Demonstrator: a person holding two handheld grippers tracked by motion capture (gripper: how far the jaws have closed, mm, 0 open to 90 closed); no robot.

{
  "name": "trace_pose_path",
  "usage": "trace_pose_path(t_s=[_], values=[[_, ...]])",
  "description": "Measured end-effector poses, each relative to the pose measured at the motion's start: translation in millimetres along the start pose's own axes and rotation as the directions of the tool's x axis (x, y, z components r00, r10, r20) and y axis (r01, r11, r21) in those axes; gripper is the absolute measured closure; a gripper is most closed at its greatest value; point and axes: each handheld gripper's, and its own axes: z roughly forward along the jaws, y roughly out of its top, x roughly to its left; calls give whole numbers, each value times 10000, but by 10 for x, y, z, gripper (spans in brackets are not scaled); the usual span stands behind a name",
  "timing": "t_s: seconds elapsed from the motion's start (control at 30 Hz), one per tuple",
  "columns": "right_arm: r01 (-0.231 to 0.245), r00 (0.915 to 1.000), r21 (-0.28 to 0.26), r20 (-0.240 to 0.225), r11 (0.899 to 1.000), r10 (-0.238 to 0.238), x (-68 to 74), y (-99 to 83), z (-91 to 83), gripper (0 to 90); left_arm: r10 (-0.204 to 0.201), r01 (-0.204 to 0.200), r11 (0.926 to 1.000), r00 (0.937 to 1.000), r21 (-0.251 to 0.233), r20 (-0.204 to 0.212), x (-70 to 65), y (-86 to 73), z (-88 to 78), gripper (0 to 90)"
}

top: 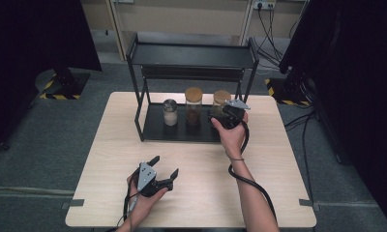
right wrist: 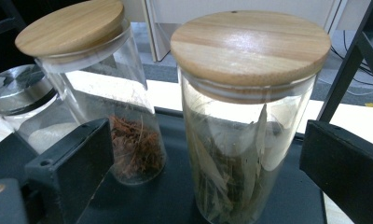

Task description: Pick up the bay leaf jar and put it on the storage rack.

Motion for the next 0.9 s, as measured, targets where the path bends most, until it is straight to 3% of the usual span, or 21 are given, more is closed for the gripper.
trace_pose_path(t_s=[0.9], values=[[459, 9979, -60, -453, 9989, -461, 61, -94, -247, 29, 29, -29, 10000, 10000, -27, -19, -5, -1, 0, 132]])
